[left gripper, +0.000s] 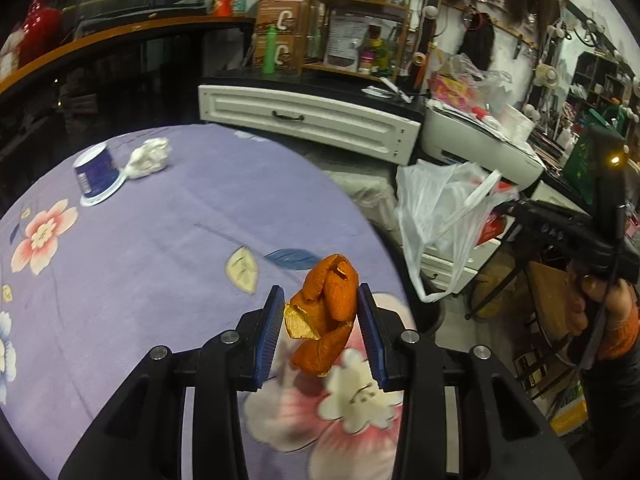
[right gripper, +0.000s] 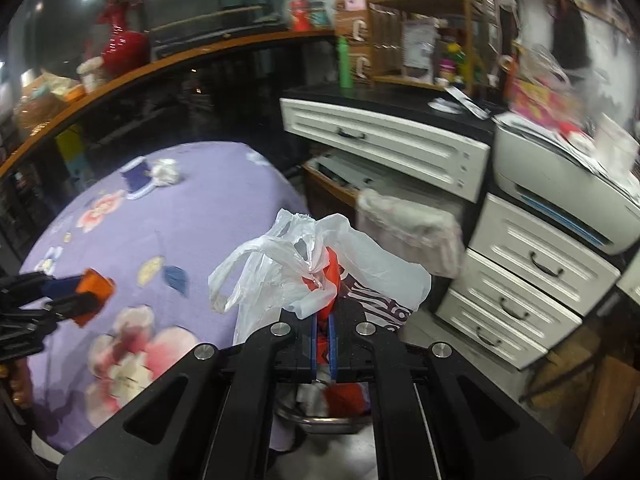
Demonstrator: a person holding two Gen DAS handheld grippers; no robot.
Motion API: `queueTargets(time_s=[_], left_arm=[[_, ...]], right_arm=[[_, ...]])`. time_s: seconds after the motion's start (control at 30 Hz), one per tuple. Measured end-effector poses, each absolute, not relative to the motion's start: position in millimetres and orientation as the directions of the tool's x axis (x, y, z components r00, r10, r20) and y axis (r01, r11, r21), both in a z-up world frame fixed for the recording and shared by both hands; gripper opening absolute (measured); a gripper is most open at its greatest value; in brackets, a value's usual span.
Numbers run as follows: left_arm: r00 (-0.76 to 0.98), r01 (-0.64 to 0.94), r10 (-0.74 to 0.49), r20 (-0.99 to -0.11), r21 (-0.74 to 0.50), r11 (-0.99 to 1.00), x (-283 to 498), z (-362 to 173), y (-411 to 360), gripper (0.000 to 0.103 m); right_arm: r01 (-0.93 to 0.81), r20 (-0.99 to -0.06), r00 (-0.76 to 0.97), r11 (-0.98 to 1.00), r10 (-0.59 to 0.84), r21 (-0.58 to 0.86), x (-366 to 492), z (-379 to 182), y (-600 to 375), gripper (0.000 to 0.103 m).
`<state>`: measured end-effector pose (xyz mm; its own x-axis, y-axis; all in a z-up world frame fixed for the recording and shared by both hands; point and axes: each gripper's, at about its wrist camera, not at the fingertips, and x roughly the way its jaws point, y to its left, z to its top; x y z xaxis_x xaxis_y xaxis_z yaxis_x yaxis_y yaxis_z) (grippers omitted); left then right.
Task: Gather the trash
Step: 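Carry the orange peel and plastic bag over the brown bin, then open the right gripper to drop the bag while the left drops the peel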
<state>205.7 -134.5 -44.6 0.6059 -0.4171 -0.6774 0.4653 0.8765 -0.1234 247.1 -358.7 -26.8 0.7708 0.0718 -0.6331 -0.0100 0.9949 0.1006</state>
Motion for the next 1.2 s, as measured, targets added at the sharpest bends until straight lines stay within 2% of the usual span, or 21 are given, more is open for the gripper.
queueTargets(time_s=[0.17, 0.63, 0.67, 0.7, 0.73, 0.77, 0.8, 0.83, 1.2], left_arm=[[0.589, 0.512, -0.449, -0.672, -0.119, 0.851, 206, -40, -164, 0.038], [0.524, 0.566, -0.471, -0.710, -0.122, 0.815, 207, -57, -216, 0.037], [0.520, 0.567, -0.471, -0.712, -0.124, 0.814, 207, -58, -216, 0.037], [0.514, 0.569, -0.473, -0.716, -0.127, 0.812, 207, -59, -218, 0.037], [0.510, 0.572, -0.473, -0.719, -0.128, 0.810, 207, -60, -220, 0.037], [0.508, 0.573, -0.473, -0.720, -0.128, 0.810, 207, -61, -221, 0.037], [0.505, 0.574, -0.473, -0.722, -0.128, 0.809, 207, -62, -222, 0.037], [0.501, 0.575, -0.473, -0.725, -0.129, 0.808, 208, -63, -223, 0.037], [0.465, 0.584, -0.477, -0.745, -0.146, 0.798, 211, -74, -235, 0.037]], right_arm=[[0.029, -0.681, 0.732, 0.996, 0.034, 0.080, 256, -56, -376, 0.004], [0.057, -0.845, 0.531, 0.993, 0.060, 0.107, 319, -170, -378, 0.007], [0.054, -0.859, 0.508, 0.993, 0.062, 0.104, 324, -179, -377, 0.009], [0.054, -0.870, 0.490, 0.994, 0.061, 0.100, 326, -184, -375, 0.019], [0.060, -0.878, 0.475, 0.994, 0.055, 0.094, 328, -190, -375, 0.033], [0.064, -0.879, 0.473, 0.994, 0.052, 0.093, 328, -194, -375, 0.041], [0.066, -0.877, 0.478, 0.993, 0.051, 0.094, 328, -195, -376, 0.056], [0.070, -0.873, 0.486, 0.993, 0.047, 0.093, 326, -196, -376, 0.063], [0.087, -0.851, 0.524, 0.993, 0.027, 0.085, 302, -183, -389, 0.067]])
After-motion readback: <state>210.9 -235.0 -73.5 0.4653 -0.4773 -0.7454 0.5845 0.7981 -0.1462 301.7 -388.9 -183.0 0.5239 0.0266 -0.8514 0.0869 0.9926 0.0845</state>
